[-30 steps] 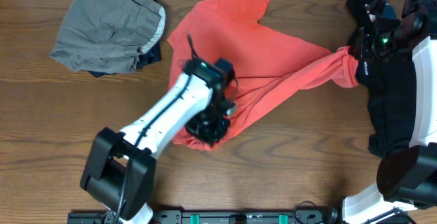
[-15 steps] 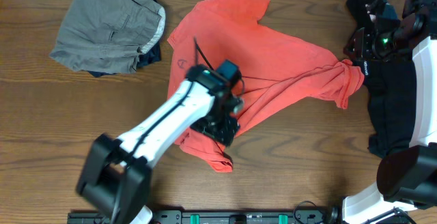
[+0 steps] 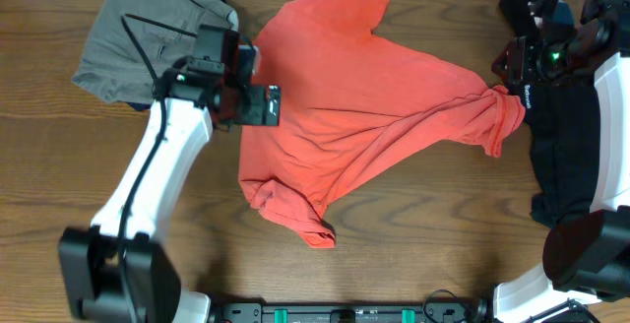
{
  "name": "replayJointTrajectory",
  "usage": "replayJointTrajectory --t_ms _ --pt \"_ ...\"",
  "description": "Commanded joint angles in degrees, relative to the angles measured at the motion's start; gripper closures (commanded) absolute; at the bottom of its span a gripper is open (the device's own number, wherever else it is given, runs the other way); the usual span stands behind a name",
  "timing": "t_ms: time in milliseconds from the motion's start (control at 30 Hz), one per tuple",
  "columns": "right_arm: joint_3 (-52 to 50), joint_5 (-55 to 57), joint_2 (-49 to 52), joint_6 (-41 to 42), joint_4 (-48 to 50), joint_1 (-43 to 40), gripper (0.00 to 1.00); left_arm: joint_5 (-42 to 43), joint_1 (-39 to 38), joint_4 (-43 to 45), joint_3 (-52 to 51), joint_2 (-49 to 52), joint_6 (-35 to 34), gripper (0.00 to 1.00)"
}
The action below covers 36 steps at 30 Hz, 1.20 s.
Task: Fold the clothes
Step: 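Hold the T-shirt's top-left corner with the left gripper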
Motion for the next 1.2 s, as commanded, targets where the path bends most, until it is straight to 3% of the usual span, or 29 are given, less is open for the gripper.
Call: replayJointTrajectory --t_ms 0,433,567,667,800,967,1000,1167 --pt "0.7 -0.1 -0.9 -0.6 0.3 0.5 0.42 1.3 1.2 1.3 -0.1 4.7 2.8 0.01" --pt "0.7 0.0 -0.9 -0.6 1.2 0.5 0.41 1.3 3.1 9.5 -0.1 17.5 5.2 0.03" --pt "0.7 0.2 -0.9 -0.6 1.6 0.5 0.41 1.3 3.1 10.9 -0.1 20.1 5.1 0.09" --pt "0.7 0.2 -0.9 -0.6 1.7 0.5 0.41 1.3 3.1 11.7 -0.1 21.6 4.9 0.18" --pt "0.7 0.2 -0.9 -0.6 1.9 0.5 0.42 1.4 3.1 11.8 -0.1 21.6 4.9 0.41" --pt "0.7 0.1 -0.9 -0.6 2.1 0.5 0.43 2.2 2.9 11.7 -0.1 21.6 4.1 0.81" --pt "0.7 0.1 -0.9 -0.6 2.1 0.5 0.43 3.0 2.9 11.7 -0.1 21.5 4.1 0.94" --pt "0.7 0.1 -0.9 -0.6 2.1 0.5 0.44 5.8 1.7 11.5 -0.1 20.3 3.6 0.94"
